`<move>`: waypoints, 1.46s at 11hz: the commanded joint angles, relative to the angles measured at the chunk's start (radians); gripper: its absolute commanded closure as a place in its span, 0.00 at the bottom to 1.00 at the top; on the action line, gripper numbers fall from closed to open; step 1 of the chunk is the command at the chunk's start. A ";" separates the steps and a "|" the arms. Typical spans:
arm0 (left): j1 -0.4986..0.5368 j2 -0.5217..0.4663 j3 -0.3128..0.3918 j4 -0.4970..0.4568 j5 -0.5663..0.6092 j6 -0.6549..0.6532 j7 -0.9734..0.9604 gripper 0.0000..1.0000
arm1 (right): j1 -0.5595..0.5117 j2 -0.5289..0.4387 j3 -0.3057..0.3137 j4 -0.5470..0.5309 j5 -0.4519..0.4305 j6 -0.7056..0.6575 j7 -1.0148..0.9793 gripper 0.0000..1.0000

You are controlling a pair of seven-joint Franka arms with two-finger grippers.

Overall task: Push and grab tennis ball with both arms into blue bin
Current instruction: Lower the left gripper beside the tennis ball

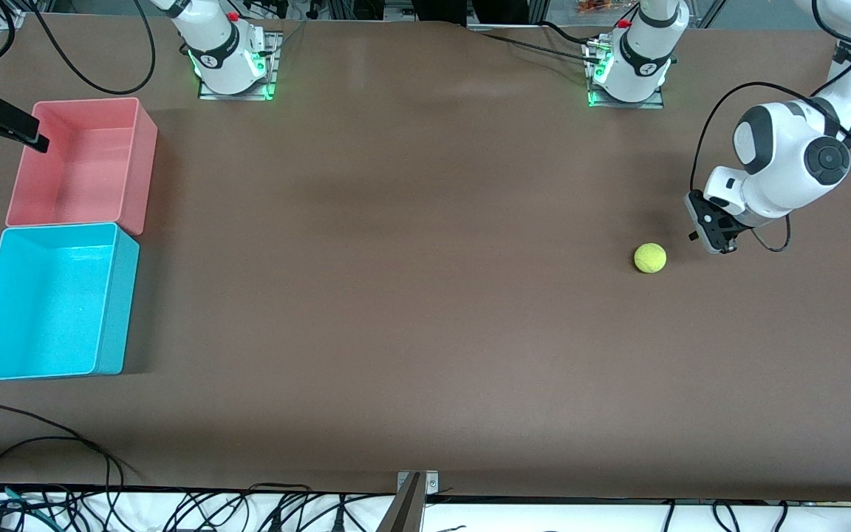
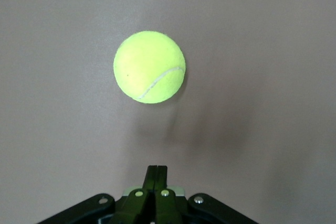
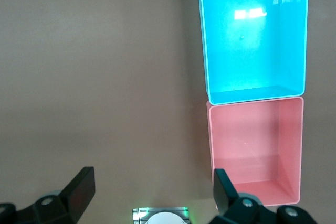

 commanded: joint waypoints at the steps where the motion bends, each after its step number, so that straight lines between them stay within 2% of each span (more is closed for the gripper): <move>1: 0.013 0.053 -0.006 0.011 -0.001 0.067 0.135 1.00 | -0.004 0.004 0.003 0.024 -0.008 -0.022 -0.007 0.00; 6: 0.018 0.128 -0.006 0.019 -0.003 0.111 0.163 1.00 | -0.004 0.005 0.003 0.024 -0.008 -0.022 -0.007 0.00; 10: 0.025 0.179 -0.009 0.068 -0.007 0.111 0.161 1.00 | -0.006 0.005 0.003 0.024 -0.008 -0.022 -0.007 0.00; 16: 0.015 0.182 -0.049 0.070 -0.012 0.056 0.160 1.00 | -0.006 0.004 0.002 0.024 -0.008 -0.022 -0.007 0.00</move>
